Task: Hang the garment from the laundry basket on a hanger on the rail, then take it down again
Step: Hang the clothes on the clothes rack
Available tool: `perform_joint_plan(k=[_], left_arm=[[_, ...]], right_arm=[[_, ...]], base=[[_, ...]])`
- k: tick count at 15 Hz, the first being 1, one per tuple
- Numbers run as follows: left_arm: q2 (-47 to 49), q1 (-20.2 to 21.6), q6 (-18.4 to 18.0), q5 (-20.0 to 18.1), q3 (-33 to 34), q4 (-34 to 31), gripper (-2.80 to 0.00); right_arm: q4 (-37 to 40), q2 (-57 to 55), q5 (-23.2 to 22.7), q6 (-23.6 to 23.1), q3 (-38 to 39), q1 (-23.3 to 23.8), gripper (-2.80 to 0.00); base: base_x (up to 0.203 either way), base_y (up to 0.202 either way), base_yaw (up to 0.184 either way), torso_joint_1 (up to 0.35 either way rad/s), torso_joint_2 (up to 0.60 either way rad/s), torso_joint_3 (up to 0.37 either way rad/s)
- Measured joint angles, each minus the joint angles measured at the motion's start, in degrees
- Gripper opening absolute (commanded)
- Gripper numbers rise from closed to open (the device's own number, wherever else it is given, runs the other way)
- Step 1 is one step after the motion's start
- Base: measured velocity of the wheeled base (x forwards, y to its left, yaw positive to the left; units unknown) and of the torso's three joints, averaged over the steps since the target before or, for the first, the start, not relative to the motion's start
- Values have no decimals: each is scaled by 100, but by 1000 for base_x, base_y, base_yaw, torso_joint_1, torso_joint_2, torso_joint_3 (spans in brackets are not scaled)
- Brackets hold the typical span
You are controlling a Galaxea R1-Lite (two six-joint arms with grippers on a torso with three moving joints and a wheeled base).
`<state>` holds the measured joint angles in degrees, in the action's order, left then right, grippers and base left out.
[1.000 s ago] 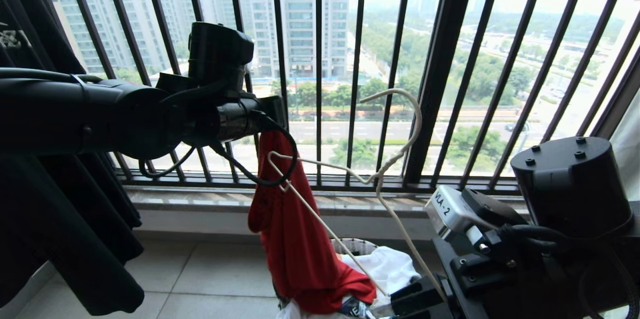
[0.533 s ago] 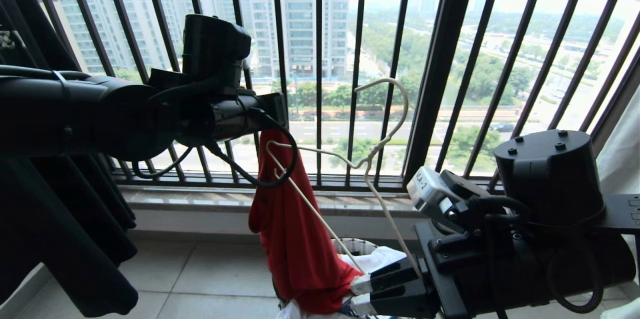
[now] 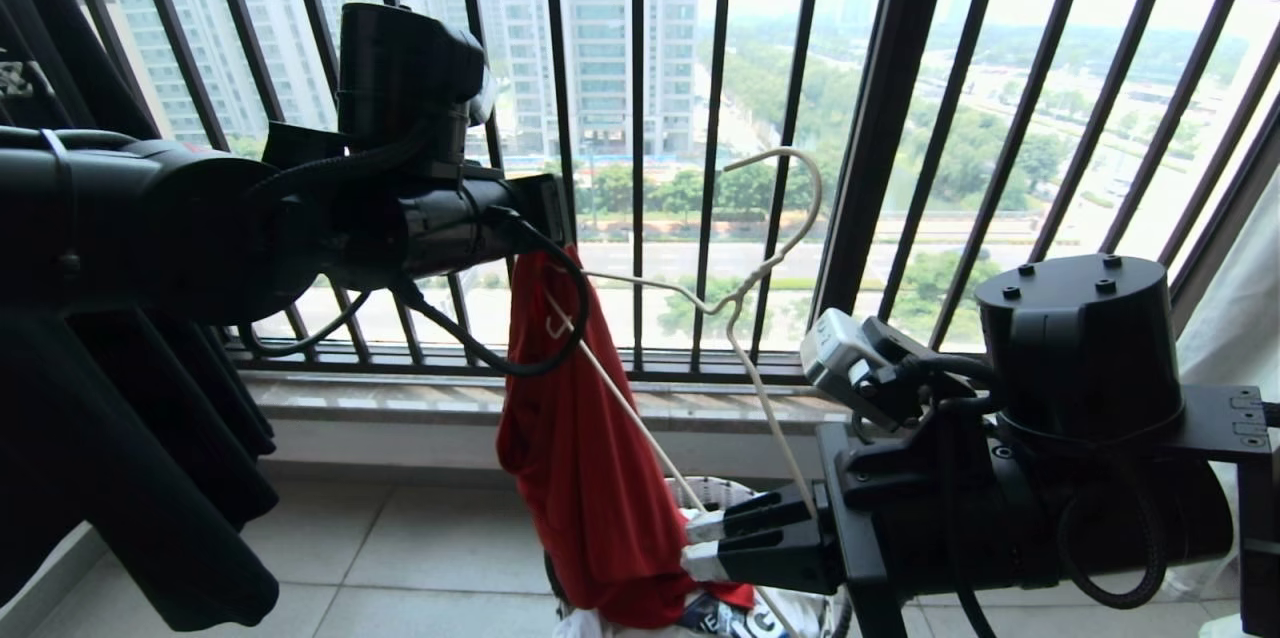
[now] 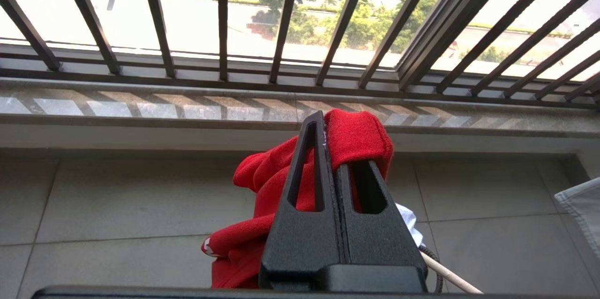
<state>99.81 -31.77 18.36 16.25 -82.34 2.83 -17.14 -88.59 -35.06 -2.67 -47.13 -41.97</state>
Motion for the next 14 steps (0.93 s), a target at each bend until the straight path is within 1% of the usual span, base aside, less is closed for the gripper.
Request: perform_joint_plan(k=[3, 5, 6, 8, 11, 14], left_arm=[[-113, 14, -28, -16, 85, -48, -280], [-202, 10, -153, -166, 197, -22, -280], [-249, 10, -185, -201, 226, -35, -280], [-327, 11, -194, -212, 254, -52, -280], [-427, 11, -196, -251, 297, -60, -280], [-461, -103, -147, -519, 332, -49, -280]], right_arm=[[-6, -2, 179, -9, -22, 91, -280], [-2, 32, 190, -79, -44, 336, -280], [-2, 56, 190, -205, -50, 467, -280], [0, 83, 201, -297, -57, 623, -280], [5, 83, 205, -372, -57, 718, -280], [3, 56, 199, -378, -44, 633, -280]], base=[[0, 0, 0, 0, 0, 0], [0, 0, 0, 0, 0, 0], [0, 0, 0, 0, 0, 0], [0, 0, 0, 0, 0, 0], [0, 0, 0, 0, 0, 0], [0, 0, 0, 0, 0, 0]])
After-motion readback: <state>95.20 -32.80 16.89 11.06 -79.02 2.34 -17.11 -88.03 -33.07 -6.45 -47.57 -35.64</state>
